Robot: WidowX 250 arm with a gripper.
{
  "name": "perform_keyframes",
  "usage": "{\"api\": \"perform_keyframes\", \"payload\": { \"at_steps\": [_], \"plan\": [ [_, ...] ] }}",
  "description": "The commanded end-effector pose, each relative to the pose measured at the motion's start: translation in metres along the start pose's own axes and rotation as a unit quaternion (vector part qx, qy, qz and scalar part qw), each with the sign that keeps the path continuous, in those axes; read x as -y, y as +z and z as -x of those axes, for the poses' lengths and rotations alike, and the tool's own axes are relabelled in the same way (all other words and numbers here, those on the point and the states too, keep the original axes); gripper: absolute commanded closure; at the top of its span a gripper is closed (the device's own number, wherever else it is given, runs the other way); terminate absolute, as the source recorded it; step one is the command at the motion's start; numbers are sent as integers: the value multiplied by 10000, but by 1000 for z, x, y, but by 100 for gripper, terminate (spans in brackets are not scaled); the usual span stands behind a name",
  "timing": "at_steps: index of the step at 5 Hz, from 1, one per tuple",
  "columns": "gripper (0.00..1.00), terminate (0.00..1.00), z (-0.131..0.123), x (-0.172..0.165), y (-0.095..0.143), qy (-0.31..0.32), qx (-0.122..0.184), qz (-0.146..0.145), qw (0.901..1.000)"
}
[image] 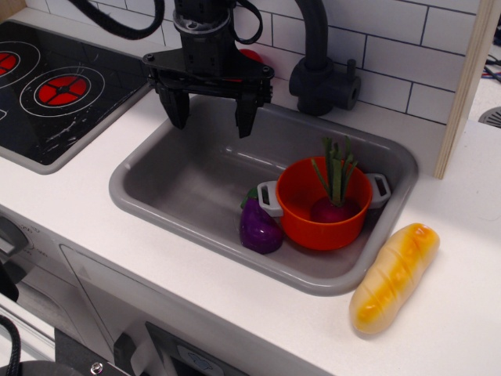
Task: Take beet from pot sink
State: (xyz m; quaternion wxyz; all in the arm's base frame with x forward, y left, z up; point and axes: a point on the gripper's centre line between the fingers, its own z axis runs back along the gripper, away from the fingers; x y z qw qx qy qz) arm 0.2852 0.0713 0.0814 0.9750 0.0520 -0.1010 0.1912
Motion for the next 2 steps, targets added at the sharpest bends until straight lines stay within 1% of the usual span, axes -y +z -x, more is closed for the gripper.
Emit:
{"api": "perform_keyframes", "payload": {
  "at_steps": [1, 2],
  "plan": [
    [0, 0, 0, 0, 0, 0, 0, 0, 10000],
    [0, 0, -2, 28, -4, -110, 220, 215, 9995]
  ]
}}
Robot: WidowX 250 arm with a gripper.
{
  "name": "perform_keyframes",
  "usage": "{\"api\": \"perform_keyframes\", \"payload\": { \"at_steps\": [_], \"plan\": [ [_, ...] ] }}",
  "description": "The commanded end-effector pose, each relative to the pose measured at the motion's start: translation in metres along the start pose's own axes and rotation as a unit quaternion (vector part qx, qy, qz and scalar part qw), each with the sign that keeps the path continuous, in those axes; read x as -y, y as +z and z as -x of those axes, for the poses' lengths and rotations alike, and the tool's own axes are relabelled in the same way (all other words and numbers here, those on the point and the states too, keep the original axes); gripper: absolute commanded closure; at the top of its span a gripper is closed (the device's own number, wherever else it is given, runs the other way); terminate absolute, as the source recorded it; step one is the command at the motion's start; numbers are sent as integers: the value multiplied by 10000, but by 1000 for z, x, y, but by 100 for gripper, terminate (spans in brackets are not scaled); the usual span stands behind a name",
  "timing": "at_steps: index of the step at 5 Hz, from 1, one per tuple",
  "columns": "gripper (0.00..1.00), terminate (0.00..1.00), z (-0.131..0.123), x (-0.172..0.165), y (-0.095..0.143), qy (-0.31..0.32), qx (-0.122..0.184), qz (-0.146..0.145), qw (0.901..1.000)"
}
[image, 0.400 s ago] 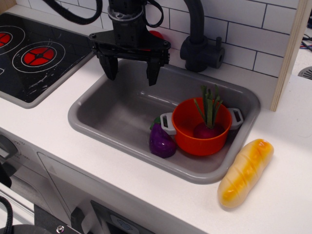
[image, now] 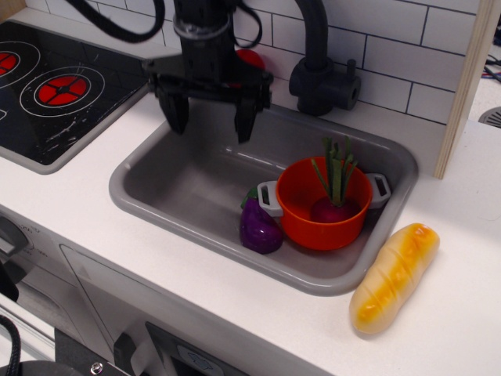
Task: Take beet from pot sink
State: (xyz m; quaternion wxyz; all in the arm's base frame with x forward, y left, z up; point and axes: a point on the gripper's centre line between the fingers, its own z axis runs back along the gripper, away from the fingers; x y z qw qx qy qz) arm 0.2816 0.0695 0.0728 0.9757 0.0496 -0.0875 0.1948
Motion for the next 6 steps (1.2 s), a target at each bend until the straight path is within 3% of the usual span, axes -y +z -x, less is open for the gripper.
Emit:
{"api": "perform_keyframes", "payload": {
  "at_steps": [1, 2, 4, 5, 6],
  "plan": [
    [0, 0, -7, 44, 15, -241, 346, 671, 9969],
    [0, 0, -1, 63, 28, -250, 242, 922, 9951],
    [0, 0, 7, 110, 23, -304, 46, 1359, 9902],
    [0, 0, 3, 121, 11, -145, 179, 1199, 9925],
    [0, 0, -3, 124, 0, 31, 260, 793, 9965]
  ]
}}
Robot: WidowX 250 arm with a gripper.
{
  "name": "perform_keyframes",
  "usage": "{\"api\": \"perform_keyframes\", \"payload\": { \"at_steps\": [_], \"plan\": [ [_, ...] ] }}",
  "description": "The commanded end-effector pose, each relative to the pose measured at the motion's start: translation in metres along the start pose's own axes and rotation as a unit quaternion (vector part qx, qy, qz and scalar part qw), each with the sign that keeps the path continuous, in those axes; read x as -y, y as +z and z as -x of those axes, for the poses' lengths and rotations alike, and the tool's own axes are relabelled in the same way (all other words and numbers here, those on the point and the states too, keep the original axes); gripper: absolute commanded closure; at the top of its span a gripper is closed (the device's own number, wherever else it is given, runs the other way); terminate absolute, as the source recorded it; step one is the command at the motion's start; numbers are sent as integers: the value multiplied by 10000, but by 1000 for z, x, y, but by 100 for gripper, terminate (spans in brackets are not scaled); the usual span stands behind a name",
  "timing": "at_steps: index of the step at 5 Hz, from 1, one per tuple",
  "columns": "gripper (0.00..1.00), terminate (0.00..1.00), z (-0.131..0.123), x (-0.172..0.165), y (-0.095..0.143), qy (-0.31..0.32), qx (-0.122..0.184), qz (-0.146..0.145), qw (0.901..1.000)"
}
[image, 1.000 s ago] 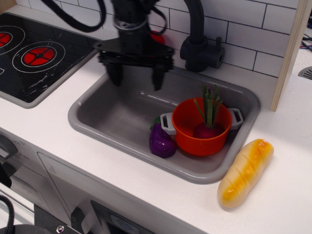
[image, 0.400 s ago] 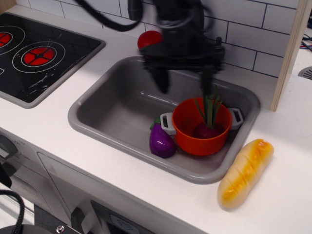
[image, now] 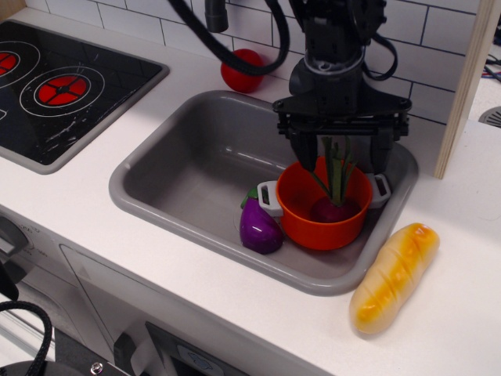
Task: Take beet from pot sink
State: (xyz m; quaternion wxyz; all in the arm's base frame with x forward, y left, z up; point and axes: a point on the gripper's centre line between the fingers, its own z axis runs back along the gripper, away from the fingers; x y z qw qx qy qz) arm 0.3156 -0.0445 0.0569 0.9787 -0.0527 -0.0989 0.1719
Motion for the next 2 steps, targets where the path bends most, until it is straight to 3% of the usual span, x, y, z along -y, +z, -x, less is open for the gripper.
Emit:
{"api": "perform_keyframes", "payload": {
  "at_steps": [1, 2],
  "plan": [
    [100, 0, -17, 6, 5, 117, 508, -291, 9982],
    [100, 0, -19, 6, 4, 133, 479, -289, 9983]
  ]
}}
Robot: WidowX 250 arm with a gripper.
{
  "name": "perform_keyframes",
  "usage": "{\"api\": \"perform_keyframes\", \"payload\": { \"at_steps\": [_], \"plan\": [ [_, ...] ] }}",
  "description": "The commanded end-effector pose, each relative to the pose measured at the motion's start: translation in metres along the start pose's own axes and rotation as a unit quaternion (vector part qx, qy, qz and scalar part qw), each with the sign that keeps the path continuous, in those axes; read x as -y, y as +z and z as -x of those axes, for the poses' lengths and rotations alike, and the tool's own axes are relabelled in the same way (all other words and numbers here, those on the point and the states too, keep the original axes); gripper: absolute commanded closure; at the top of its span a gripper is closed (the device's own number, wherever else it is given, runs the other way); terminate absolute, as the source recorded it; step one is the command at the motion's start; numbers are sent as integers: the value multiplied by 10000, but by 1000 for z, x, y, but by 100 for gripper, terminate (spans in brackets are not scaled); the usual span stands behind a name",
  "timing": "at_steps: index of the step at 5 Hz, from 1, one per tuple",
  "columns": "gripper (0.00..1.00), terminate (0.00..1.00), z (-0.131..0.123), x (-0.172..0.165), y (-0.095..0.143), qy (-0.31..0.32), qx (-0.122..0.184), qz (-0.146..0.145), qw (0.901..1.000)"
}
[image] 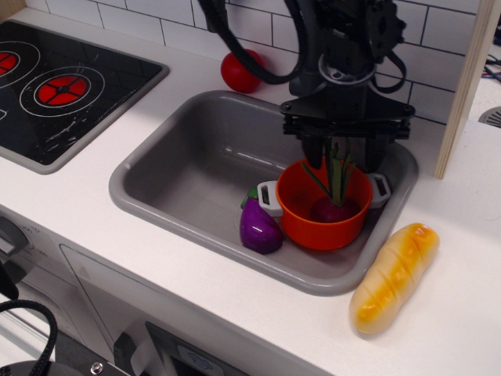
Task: Take beet from pot sink
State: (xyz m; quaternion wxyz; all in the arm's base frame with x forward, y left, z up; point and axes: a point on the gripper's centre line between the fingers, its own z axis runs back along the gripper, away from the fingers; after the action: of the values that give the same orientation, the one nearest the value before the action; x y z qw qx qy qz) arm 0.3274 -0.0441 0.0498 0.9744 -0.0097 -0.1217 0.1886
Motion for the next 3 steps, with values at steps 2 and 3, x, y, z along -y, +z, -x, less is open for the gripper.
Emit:
{"api": "perform_keyframes", "payload": {
  "at_steps": [2, 3],
  "plan": [
    [100, 0, -16, 2, 23, 301, 248, 364, 9986],
    [100, 0, -20, -2, 48, 617, 296, 701, 9952]
  ]
}}
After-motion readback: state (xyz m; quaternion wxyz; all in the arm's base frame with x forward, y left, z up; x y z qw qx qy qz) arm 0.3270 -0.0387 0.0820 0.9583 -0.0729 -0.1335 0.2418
